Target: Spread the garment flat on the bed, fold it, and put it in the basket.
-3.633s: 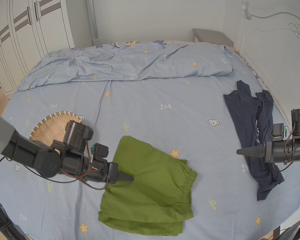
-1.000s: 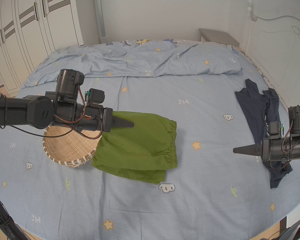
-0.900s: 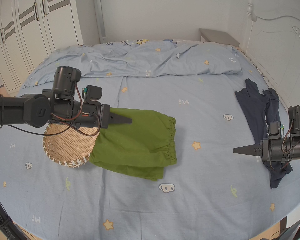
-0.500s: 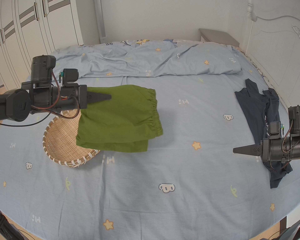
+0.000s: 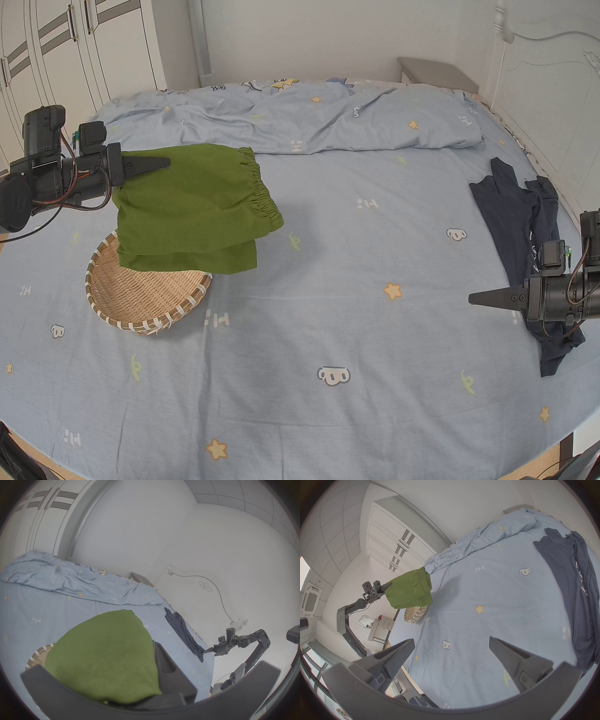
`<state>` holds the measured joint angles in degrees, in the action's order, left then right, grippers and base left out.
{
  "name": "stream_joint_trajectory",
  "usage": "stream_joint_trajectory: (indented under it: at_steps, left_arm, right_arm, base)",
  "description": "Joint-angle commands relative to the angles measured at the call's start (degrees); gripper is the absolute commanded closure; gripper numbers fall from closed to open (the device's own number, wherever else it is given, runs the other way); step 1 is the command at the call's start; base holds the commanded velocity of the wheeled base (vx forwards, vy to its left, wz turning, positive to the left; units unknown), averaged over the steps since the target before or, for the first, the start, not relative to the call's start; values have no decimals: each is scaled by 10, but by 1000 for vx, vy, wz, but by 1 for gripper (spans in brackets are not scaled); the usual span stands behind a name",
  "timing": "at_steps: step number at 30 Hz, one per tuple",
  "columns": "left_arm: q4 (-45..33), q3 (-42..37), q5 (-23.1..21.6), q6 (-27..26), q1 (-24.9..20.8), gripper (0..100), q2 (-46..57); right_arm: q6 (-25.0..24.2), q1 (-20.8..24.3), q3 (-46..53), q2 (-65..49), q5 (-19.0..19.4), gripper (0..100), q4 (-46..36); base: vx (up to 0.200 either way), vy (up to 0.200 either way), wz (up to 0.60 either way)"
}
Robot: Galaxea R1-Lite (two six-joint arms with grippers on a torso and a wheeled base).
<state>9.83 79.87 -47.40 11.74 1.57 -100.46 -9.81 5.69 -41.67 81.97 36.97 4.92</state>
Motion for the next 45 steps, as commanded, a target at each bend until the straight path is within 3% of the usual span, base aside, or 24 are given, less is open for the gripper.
stream_joint_trajectory:
  at_steps: [1,10,17,30,42,45]
  left_arm:
    - [0,-2,0,1,12,100,0]
    - [0,1,-3,26,65,100,-10]
    - [-1,-6,-41,38,82,100,-7]
    - [-2,-60,-40,37,150,100,-35]
    - [-7,-51,24,31,142,100,-111]
    - [-42,-30,25,30,138,100,-127]
  right_arm:
    - [0,0,0,-7,0,0,0]
    - [0,0,0,-7,0,0,0]
    - [0,1,0,-7,0,0,0]
    - [1,2,4,-7,1,0,3]
    - [1,13,10,-7,0,0,3]
    - [1,13,11,-6,0,0,3]
  base:
    - [0,0,0]
    - [0,0,0]
    - [0,0,0]
    - [0,0,0]
    - [0,0,0]
    - [0,0,0]
